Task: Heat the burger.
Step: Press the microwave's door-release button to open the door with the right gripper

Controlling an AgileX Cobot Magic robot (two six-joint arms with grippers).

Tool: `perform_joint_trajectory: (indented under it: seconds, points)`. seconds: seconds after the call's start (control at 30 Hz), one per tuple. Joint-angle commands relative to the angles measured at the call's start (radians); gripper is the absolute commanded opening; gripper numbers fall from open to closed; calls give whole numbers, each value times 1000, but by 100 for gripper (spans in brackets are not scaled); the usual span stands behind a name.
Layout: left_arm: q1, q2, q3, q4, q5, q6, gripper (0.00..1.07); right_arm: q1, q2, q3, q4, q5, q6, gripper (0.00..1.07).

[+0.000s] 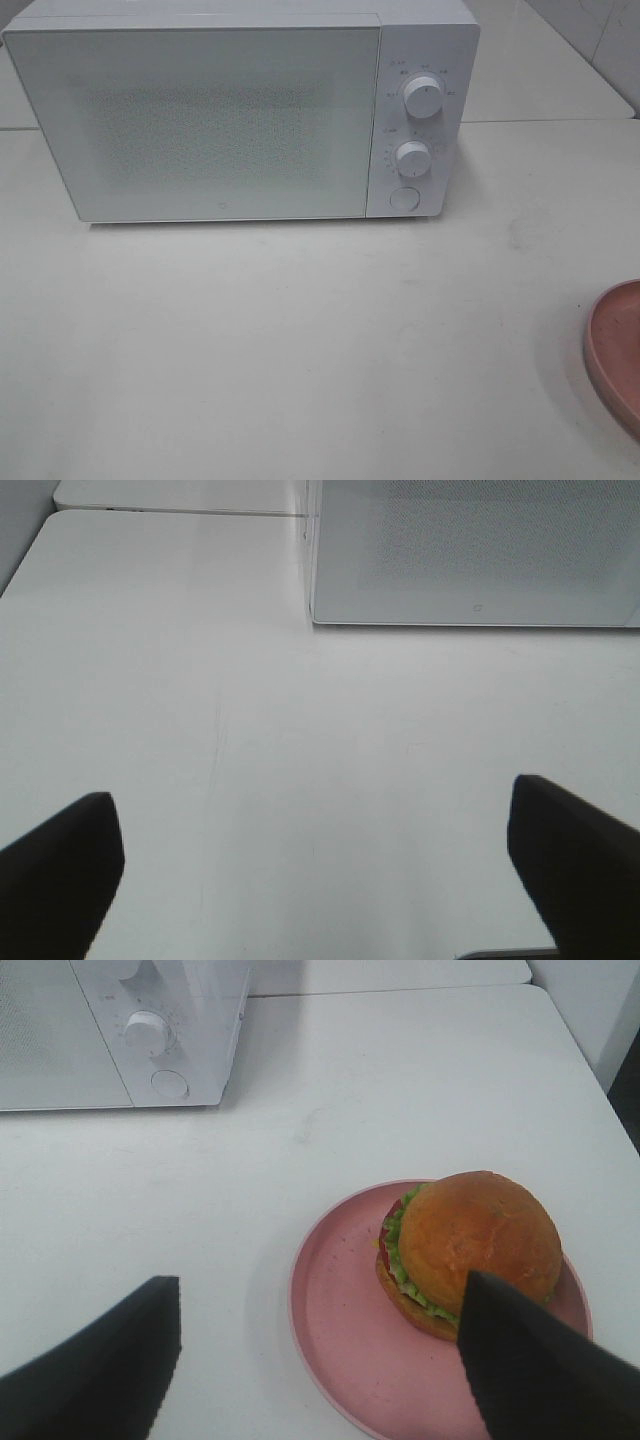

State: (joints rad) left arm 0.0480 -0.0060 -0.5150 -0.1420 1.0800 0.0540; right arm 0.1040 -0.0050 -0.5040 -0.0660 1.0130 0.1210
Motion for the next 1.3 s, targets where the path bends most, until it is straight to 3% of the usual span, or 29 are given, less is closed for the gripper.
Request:
perform_joint_trajectory:
  seconds: [0.03,0.6,1.3]
  points:
    - [2,-24,0,-4,-13,0,98,-8,-26,4,3,-16,6,75]
    - [2,-24,0,-4,-13,0,98,-8,-17,-7,3,-21,2,75]
    - [2,-24,0,-4,-13,0,98,-8,333,-17,3,-205,3,75]
